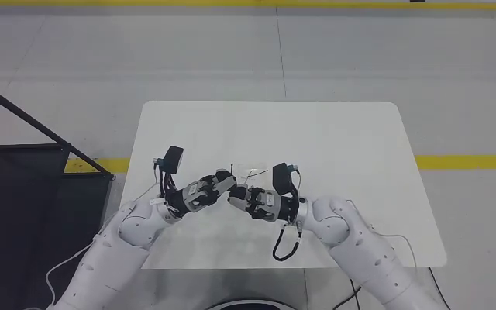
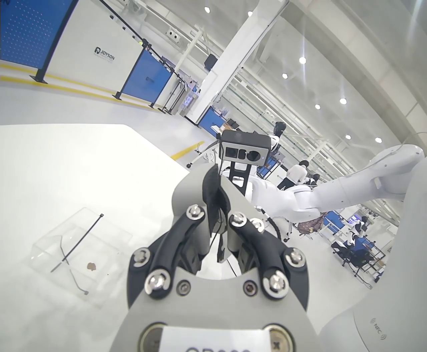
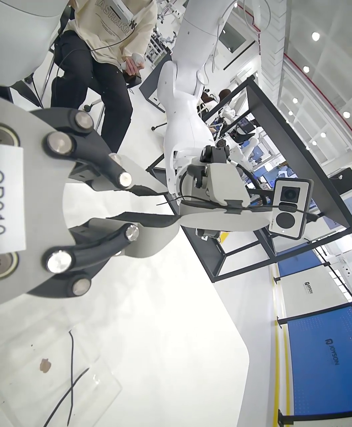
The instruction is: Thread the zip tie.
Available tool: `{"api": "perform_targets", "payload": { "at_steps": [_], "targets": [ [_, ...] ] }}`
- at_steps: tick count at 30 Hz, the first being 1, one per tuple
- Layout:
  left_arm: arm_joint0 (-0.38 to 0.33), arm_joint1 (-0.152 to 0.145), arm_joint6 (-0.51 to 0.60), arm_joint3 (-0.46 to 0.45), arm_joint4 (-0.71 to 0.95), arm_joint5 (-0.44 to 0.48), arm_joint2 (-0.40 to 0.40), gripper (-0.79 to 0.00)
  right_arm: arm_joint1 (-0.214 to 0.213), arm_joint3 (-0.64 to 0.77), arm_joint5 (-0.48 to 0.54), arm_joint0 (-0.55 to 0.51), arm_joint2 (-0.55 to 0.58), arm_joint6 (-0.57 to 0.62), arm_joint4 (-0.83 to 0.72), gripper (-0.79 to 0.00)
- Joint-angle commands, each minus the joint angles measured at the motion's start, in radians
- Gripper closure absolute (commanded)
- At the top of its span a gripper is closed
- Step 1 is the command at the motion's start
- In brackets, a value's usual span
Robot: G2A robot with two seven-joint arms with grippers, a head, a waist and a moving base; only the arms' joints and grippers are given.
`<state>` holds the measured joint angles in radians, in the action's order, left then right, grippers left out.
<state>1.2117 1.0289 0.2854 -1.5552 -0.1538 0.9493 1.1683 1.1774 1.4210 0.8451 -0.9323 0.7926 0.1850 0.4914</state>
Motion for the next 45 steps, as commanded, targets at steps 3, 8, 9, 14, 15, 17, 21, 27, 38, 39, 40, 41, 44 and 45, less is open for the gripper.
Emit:
{"api": "perform_targets", "payload": {
  "at_steps": [3, 8, 9, 14, 15, 17, 21, 27, 38, 39, 40, 41, 44, 45],
  "targets": [
    [0.001, 0.002, 0.002, 0.001, 0.0, 0.002, 0.002, 0.0, 0.003, -0.002, -0.001, 0.0, 0.004, 0.011, -0.006, -0.012],
    [0.001, 0.003, 0.004, 0.002, 0.0, 0.003, 0.004, 0.0, 0.007, -0.006, 0.002, -0.001, 0.009, 0.022, -0.012, 0.0],
    [0.002, 0.004, 0.004, 0.002, 0.0, 0.003, 0.004, 0.0, 0.008, -0.007, 0.002, 0.0, 0.01, 0.024, -0.013, 0.0],
    [0.003, 0.006, 0.003, 0.003, 0.0, 0.003, 0.006, 0.0, 0.011, -0.009, 0.006, -0.001, 0.014, 0.033, -0.018, 0.0],
    [0.003, 0.006, 0.002, 0.003, 0.0, 0.003, 0.007, 0.0, 0.012, -0.009, 0.008, -0.001, 0.016, 0.034, -0.017, 0.0],
    [0.004, 0.007, 0.001, 0.003, 0.0, 0.003, 0.008, -0.188, 0.013, -0.01, 0.01, -0.003, 0.019, 0.035, -0.016, 0.0],
    [0.004, 0.009, 0.001, 0.005, -0.001, 0.001, 0.009, -0.305, 0.015, -0.009, 0.011, -0.007, 0.026, 0.036, -0.014, 0.0],
    [0.003, 0.011, 0.001, 0.007, -0.001, 0.002, 0.011, -0.332, 0.017, -0.002, 0.009, -0.013, 0.034, 0.045, -0.01, 0.0],
    [0.006, 0.013, 0.008, 0.01, 0.004, 0.007, 0.025, -0.277, 0.02, 0.007, 0.01, -0.022, 0.047, 0.066, -0.006, 0.0],
    [0.006, 0.013, 0.009, 0.01, 0.004, 0.008, 0.026, -0.274, 0.02, 0.007, 0.011, -0.023, 0.047, 0.069, -0.006, 0.0],
    [0.006, 0.013, 0.009, 0.01, 0.004, 0.007, 0.027, -0.271, 0.02, 0.007, 0.012, -0.023, 0.047, 0.071, -0.006, 0.0],
    [0.006, 0.013, 0.009, 0.01, 0.003, 0.006, 0.029, -0.268, 0.021, 0.007, 0.011, -0.023, 0.047, 0.077, -0.005, 0.0],
    [0.005, 0.014, 0.009, 0.01, 0.004, 0.002, 0.031, -0.265, 0.022, 0.008, 0.012, -0.021, 0.044, 0.093, -0.005, 0.0],
    [0.004, 0.014, 0.009, 0.01, 0.003, 0.002, 0.032, -0.265, 0.022, 0.008, 0.013, -0.02, 0.044, 0.097, -0.006, 0.0]
  ]
}}
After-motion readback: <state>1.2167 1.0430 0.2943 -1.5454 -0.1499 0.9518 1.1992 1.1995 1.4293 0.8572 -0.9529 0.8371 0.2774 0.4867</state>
